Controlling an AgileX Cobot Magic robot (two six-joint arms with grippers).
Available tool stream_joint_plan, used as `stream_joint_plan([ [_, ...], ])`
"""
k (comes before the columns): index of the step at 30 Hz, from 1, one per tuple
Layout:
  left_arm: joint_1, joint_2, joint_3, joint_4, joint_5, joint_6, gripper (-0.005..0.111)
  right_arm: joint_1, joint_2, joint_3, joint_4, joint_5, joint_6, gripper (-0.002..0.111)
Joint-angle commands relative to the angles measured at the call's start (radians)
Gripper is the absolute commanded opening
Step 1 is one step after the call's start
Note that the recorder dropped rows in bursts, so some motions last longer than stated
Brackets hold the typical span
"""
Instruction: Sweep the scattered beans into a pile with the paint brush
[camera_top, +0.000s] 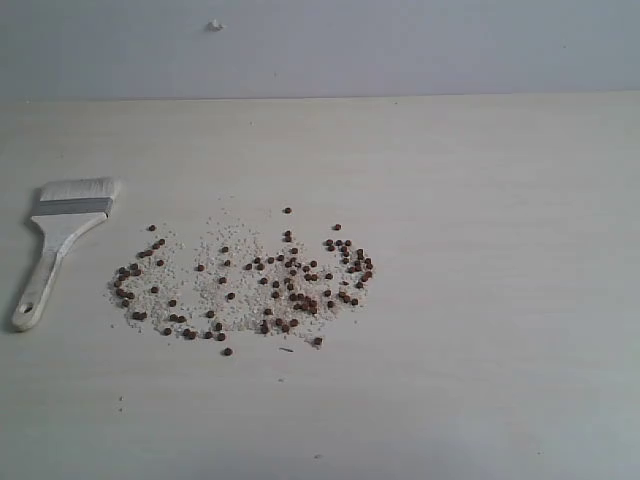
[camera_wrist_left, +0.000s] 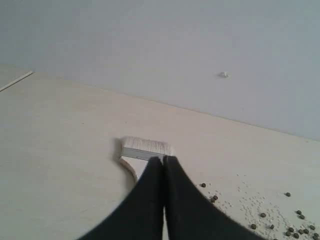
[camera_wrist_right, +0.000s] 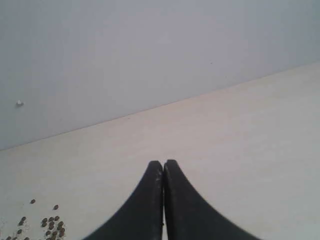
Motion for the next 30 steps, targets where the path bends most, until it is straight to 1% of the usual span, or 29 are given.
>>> stream_joint_plan([
  [1,-0.007,-0.007,0.004,-0.004,0.001,0.002,0.0,0.0,-0.007,0.005,-0.001,-0.004,-0.001,0.0],
  [4,-0.007,-0.007,0.004,-0.004,-0.003,0.002,0.0,0.0,-0.007,0.005,-0.001,-0.004,-0.001,0.0],
  [8,-0.007,-0.007,0.004,0.014,-0.142,0.002,0.0,0.0,-0.007,0.005,-0.001,-0.004,-0.001,0.0],
  [12,-0.007,-0.007,0.004,0.01,-0.159,-0.022,0.0,0.0,-0.007,0.005,-0.001,-0.004,-0.001,0.0],
  [14,-0.007,-0.007,0.004,0.01,-0.192,-0.028,0.0,0.0,-0.007,0.005,-0.001,-0.004,-0.001,0.0],
  [17,-0.003,-0.007,0.004,-0.054,-0.326,-0.152,0.0,0.0,-0.007,0.005,-0.001,-0.004,-0.001,0.0],
  [18,-0.003,-0.007,0.004,-0.065,-0.356,-0.234,0.0,0.0,-0.007,0.005,-0.001,-0.004,-0.001,0.0],
  [20,-0.003,-0.007,0.004,-0.065,-0.347,-0.297,0.0,0.0,-0.007,0.005,-0.001,-0.004,-0.001,0.0],
  [22,-0.003,0.007,-0.032,-0.061,-0.345,-0.304,0.0,0.0,-0.007,0.005,-0.001,-0.004,-0.001,0.0],
  [23,-0.003,0.029,-0.058,-0.061,-0.368,-0.292,0.0,0.0,-0.007,0.005,-0.001,-0.004,-0.001,0.0],
  [25,-0.001,0.105,-0.128,-0.056,-0.43,-0.149,0.0,0.0,-0.007,0.005,-0.001,-0.004,-0.001,0.0],
  [26,0.001,0.147,-0.167,-0.061,-0.433,-0.089,0.0,0.0,-0.007,0.005,-0.001,-0.004,-0.001,0.0],
  [27,0.01,0.222,-0.236,-0.077,-0.402,-0.009,0.0,0.0,-0.007,0.005,-0.001,-0.004,-0.001,0.0],
  [28,0.021,0.281,-0.287,-0.098,-0.361,0.034,0.0,0.0,-0.007,0.005,-0.001,-0.004,-0.001,0.0],
  [30,0.056,0.451,-0.433,-0.119,-0.192,0.09,0.0,0.0,-0.007,0.005,-0.001,-0.004,-0.001,0.0],
])
